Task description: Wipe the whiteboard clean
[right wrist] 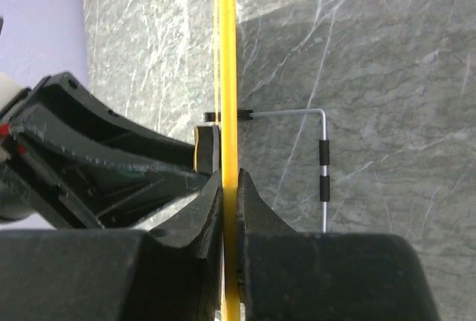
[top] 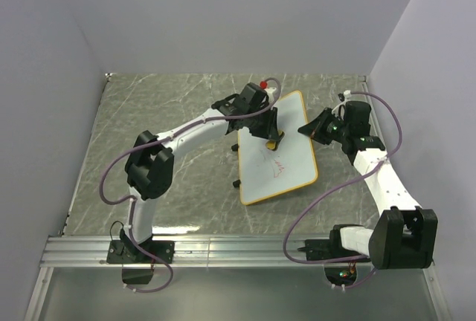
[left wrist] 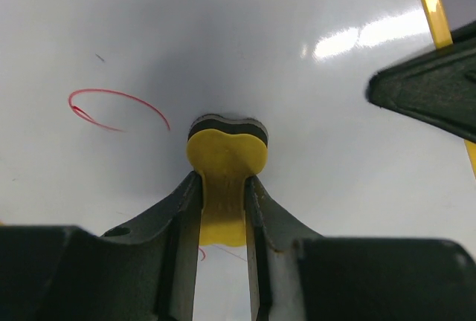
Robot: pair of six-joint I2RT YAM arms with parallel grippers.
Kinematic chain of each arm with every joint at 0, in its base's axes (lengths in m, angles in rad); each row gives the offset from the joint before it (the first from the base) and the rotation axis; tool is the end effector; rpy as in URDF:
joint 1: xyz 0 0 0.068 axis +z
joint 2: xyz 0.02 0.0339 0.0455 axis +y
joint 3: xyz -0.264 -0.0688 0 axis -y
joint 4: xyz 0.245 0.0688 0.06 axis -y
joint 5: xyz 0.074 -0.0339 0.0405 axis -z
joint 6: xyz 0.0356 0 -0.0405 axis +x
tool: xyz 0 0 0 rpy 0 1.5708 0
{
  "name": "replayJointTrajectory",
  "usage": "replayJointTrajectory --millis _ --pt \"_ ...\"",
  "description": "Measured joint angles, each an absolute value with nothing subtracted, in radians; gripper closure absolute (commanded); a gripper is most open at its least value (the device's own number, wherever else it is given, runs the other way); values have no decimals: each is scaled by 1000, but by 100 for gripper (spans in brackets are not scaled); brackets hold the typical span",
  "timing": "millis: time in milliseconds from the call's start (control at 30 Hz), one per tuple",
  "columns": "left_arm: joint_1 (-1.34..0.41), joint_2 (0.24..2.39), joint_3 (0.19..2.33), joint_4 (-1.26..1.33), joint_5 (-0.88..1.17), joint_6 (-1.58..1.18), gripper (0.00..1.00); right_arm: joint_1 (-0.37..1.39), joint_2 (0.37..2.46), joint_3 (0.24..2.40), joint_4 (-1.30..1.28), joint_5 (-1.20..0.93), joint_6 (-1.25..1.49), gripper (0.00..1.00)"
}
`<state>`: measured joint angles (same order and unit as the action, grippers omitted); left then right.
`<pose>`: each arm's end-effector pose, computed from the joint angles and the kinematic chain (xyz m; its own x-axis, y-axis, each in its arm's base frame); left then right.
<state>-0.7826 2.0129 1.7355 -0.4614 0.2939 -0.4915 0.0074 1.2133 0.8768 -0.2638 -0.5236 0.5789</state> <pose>0.3224 -0.3351 0.2700 -0.8112 0.1696 -0.5597 0.5035 0.6893 -0.5209 0.2651 0.0198 0.2773 -0.7021 0.4686 -0.5362 -0.0417 0.7246 0.6879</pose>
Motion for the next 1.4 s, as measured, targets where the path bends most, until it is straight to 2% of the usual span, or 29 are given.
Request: replayJointTrajectory --millis 200,400,733,833,1133,1400 --pt "-706 2055 1753 -459 297 -503 100 9 1194 862 -260 -525 582 100" --pt "-600 2086 1670 -443 284 -503 100 10 1191 860 -261 -524 585 100" --pt "-595 2078 1631 -412 280 -502 100 10 1193 860 -259 -520 598 100" --pt "-615 2078 1675 -449 272 -493 100 10 1196 860 -253 -522 600 100" --pt "-743 2107 1995 -501 342 -495 100 10 1200 857 -239 -528 603 100" --pt "-683 2123 1940 -513 316 -514 100 10 1180 836 -227 -525 605 100"
